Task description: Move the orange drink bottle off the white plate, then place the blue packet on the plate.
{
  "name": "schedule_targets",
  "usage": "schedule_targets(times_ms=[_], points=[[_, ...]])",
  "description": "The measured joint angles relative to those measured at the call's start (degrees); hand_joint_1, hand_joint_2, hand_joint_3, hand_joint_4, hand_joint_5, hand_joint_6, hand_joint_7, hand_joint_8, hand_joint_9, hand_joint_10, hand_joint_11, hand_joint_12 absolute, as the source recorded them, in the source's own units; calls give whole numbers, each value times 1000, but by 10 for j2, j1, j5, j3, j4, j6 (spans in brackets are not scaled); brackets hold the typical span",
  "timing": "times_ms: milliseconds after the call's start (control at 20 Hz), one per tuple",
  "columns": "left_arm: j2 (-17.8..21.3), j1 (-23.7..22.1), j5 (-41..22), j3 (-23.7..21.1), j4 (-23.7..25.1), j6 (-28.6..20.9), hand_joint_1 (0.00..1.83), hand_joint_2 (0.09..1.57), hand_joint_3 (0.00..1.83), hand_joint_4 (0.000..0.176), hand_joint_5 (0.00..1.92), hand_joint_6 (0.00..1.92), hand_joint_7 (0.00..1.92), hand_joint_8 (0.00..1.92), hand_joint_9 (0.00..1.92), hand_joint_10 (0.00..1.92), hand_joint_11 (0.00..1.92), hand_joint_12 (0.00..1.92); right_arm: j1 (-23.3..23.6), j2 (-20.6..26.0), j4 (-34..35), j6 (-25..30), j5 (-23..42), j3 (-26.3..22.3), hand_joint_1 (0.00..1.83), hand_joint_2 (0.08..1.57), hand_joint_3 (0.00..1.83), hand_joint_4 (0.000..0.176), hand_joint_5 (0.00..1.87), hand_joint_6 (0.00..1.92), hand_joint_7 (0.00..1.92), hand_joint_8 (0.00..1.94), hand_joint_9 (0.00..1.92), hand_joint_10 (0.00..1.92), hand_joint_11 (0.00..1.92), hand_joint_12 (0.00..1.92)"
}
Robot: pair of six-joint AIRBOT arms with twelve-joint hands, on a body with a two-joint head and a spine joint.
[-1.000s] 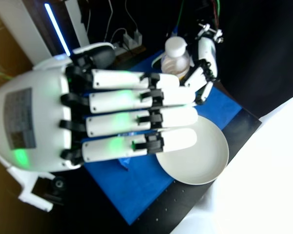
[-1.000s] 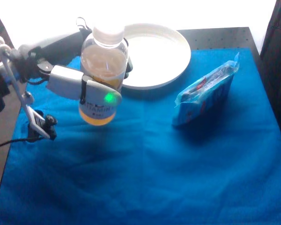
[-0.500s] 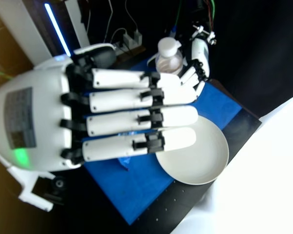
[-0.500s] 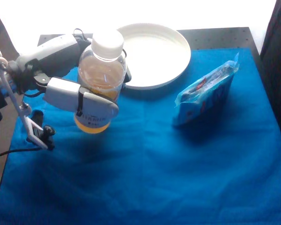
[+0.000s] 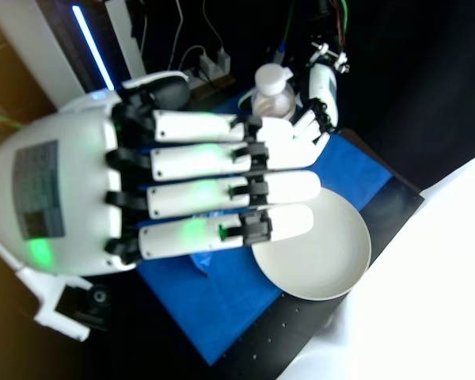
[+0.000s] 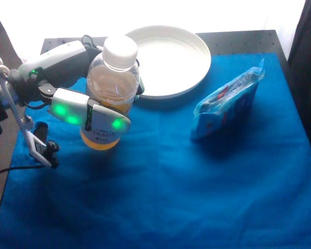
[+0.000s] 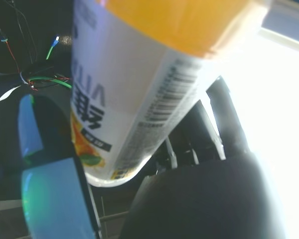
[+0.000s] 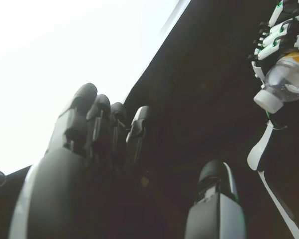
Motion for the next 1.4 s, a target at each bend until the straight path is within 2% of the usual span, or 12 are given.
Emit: schedule_targets(times_ms=[50,150,350,550,750,900,1000,1100,1200,1250,1350,1400], points=[[0,0,1,0,1,0,1100,1019,0,0,802,387,877,135,883,0,399,1015,0,0,0,0,0,0,451,921,2,0,566,1,312,2,241,5,0,650],[3,0,3,-3,4,0,1025,938,0,0,700,30,733,7,759,0,387,944,0,0,0,0,0,0,459,919,0,0,559,0,297,0,236,1,0,665],[7,0,3,-3,8,0,845,864,0,3,332,0,368,0,426,0,71,954,0,0,-2,0,0,0,459,901,0,0,546,1,290,2,232,5,0,656],[15,0,0,-8,11,-2,777,793,0,70,179,1,142,2,180,2,0,721,0,-2,-3,0,0,0,471,906,0,0,557,4,295,7,239,13,0,684],[31,0,5,-18,22,-3,785,794,0,42,87,0,80,0,102,0,0,533,0,-3,-5,0,0,0,471,896,0,0,548,0,310,4,256,8,0,749],[46,0,7,-24,34,-2,762,733,0,100,7,0,44,3,66,7,0,478,0,-3,-6,0,0,0,490,891,1,0,515,0,310,5,277,14,0,776],[66,0,12,-33,38,10,720,716,0,128,0,0,9,0,21,4,0,306,0,-3,-11,0,0,-1,507,917,6,38,419,0,284,1,255,2,0,742],[86,0,15,-38,38,19,742,714,0,139,0,0,0,0,0,0,0,23,0,-3,-29,13,-2,-1,590,892,0,108,287,0,210,2,163,2,0,532],[109,0,29,-43,22,42,750,726,4,154,0,0,0,0,0,0,0,0,0,-3,-78,36,-22,0,783,802,0,91,302,0,263,1,240,4,0,722],[115,0,34,-43,13,50,766,724,2,148,0,0,0,0,0,0,0,0,0,-4,-106,42,-42,0,803,774,0,91,302,0,276,3,255,6,0,706],[121,0,39,-44,-5,70,686,724,2,90,0,0,0,0,0,0,0,0,0,-7,-145,47,-77,1,877,773,0,99,320,2,340,6,347,12,35,700],[122,0,38,-45,-14,75,696,716,0,88,0,0,0,0,0,0,0,0,0,-7,-169,61,-93,1,863,727,0,43,342,1,376,2,359,4,40,727]])
